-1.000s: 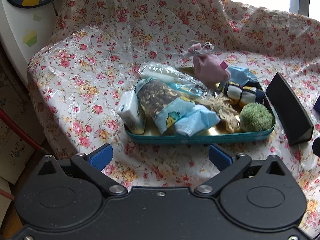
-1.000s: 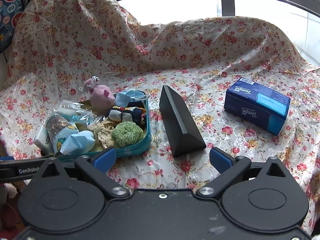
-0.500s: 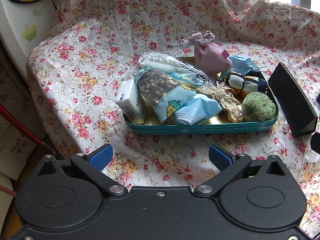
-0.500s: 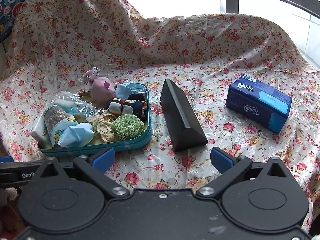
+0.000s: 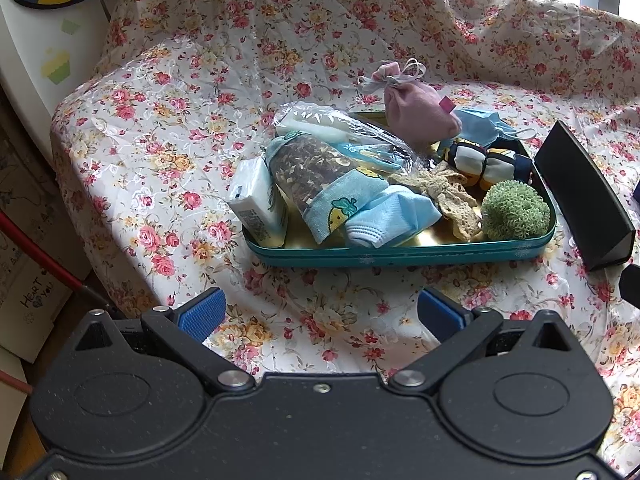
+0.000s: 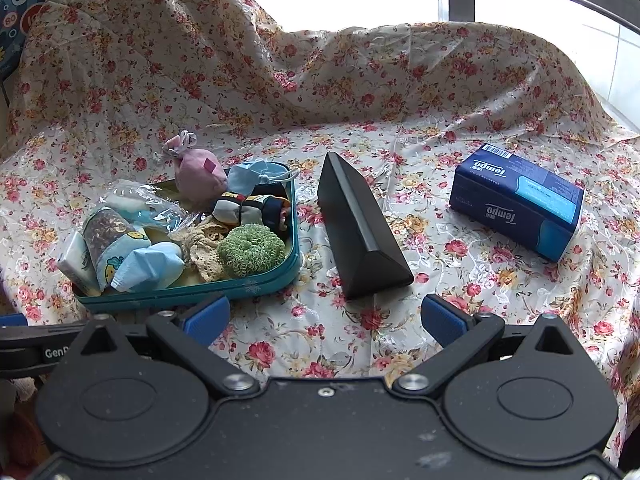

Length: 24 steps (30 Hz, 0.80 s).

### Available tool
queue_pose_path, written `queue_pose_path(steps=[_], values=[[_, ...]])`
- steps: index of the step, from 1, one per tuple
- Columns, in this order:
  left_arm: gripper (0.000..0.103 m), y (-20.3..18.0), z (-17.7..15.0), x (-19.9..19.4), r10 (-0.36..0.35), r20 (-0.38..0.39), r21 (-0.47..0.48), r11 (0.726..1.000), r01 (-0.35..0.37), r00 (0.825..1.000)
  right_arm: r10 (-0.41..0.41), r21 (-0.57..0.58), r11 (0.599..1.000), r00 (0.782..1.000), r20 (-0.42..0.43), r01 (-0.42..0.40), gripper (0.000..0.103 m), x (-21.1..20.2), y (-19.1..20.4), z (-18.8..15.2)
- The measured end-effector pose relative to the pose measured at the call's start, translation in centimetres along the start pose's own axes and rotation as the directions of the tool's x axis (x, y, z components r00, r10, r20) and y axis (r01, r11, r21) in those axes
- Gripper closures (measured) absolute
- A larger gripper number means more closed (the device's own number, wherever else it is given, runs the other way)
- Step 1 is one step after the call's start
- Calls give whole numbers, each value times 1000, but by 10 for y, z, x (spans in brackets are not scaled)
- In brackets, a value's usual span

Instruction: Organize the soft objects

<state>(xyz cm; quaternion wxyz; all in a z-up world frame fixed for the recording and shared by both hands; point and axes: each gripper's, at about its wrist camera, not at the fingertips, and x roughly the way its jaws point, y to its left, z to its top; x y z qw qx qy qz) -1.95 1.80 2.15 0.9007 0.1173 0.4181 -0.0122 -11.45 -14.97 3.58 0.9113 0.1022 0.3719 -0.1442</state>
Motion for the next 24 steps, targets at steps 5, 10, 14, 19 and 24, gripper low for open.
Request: queue_pose_path(steps=[5,10,14,19,24], values=[[3,-1,-1,-1,0,2,-1,1000,0,1000,4,-3,1000,1000,2,-4,1,-1,0,-1],[3,-1,-1,-2,4,2,3,1000,-4,1000,10,-4,1000,1000,3,-10,1,-2,-1,-2],[3,-2,-1,-2,1,1,4,1000,-1,1000,13,-1,1000,1000,3,-13,1,-3,-2,-2],[3,-3,-2,-1,-6,-2,8,1000,6,1000,15,0,1000,1000,1,-15,1,-3,-2,-3],[3,-4,-2,-1,-11,-7,14,1000,11,1000,18,5,1000,1000,-2,-18,1,-2,-3,-2]])
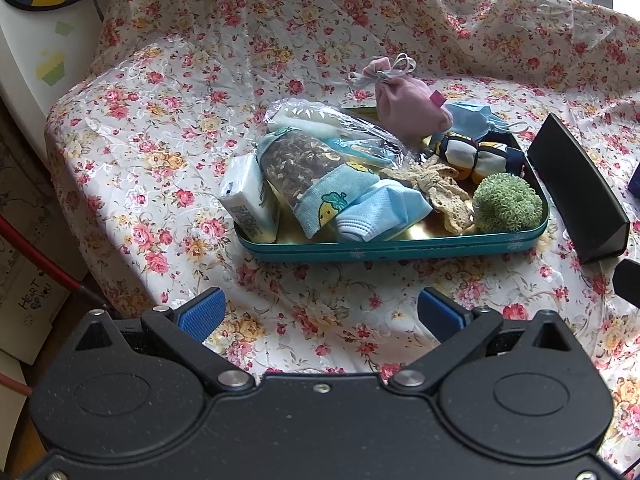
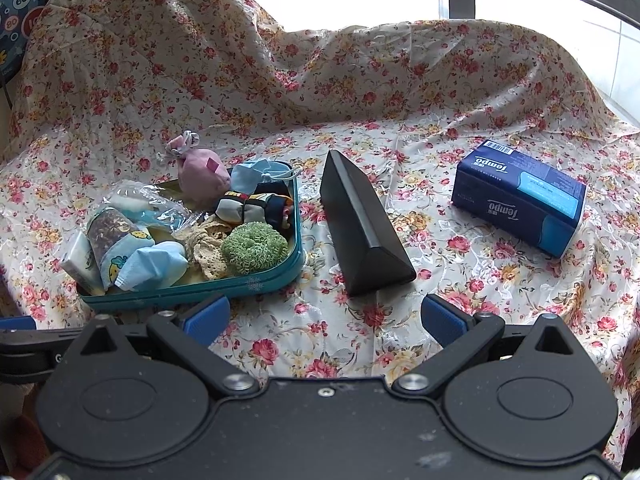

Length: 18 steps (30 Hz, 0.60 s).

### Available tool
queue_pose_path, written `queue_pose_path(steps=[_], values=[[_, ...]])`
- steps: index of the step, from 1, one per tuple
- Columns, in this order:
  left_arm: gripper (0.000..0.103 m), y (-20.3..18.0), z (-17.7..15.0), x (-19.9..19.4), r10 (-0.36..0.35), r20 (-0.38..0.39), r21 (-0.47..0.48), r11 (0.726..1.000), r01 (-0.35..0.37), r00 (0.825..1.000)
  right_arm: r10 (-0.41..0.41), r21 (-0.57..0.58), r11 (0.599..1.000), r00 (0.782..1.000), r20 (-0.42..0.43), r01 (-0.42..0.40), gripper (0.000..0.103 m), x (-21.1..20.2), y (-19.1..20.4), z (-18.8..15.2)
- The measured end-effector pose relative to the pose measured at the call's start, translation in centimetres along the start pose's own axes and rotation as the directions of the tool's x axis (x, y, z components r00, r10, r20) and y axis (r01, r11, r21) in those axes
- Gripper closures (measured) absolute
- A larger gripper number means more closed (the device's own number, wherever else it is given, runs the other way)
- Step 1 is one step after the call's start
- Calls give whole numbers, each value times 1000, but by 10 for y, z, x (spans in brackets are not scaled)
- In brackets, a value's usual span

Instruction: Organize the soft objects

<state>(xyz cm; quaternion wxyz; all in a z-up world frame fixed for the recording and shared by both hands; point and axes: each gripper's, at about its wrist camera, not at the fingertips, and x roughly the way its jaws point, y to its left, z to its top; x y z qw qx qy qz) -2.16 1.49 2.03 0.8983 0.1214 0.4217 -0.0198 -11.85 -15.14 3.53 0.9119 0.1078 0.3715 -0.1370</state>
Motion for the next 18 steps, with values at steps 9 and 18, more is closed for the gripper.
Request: queue_pose_path(steps=[9,18], values=[[3,-1,-1,1,-14,-12,5,1000,14,1000,1,0,1000,1000,0,-1,1,0,0,0],[3,-2,-1,2,-25,-19,5,1000,25,999,1,1,1000,1000,-2,-1,1,1,-1,0]])
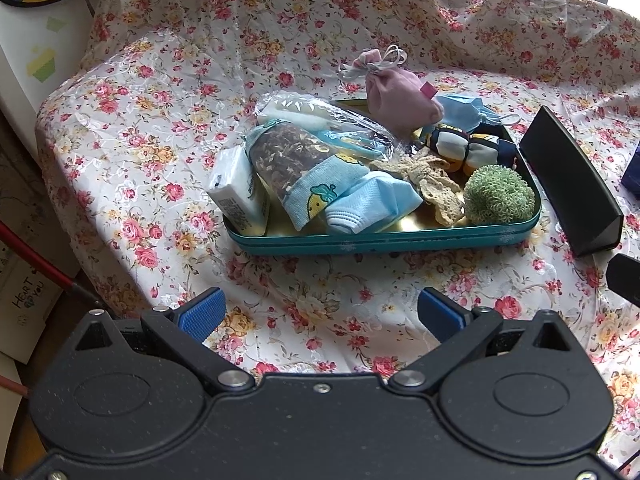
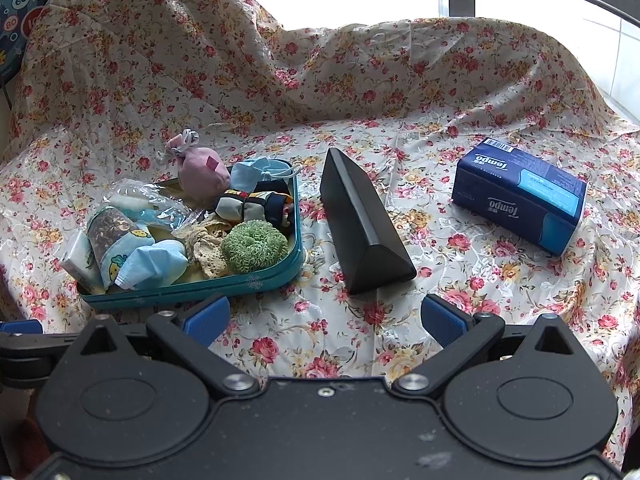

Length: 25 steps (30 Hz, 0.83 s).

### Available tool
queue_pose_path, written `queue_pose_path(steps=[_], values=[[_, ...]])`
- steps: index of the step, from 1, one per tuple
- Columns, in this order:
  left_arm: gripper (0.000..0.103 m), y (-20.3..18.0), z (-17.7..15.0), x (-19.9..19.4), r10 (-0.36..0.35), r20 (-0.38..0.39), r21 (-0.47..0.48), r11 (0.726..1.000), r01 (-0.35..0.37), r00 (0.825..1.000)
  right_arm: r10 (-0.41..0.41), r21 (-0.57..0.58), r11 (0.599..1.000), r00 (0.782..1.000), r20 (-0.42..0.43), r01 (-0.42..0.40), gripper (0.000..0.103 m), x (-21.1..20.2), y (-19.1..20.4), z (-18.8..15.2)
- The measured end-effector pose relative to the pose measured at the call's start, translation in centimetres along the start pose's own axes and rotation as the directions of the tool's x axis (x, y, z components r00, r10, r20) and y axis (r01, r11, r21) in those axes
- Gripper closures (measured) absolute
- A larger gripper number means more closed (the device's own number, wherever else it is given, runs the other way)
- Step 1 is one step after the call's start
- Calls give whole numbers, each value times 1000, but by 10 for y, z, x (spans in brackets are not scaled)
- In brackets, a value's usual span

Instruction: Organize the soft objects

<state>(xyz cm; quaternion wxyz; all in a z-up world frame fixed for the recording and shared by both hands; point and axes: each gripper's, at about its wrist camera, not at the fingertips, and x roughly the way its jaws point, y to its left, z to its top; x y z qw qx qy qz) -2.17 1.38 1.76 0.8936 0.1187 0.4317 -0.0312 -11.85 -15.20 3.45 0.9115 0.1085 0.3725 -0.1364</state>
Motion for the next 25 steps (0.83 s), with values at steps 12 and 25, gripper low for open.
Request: queue_pose_path(steps=[12,25], values=[[3,0,0,0,-2,-2,0,1000,2,1000,2,-1,1000,1000,-3,-2,1,0,1,-2],[3,-3,1,0,-9,0,0,1000,9,1000,3,-2,1000,1000,-3,-3,1,1,1,-3]])
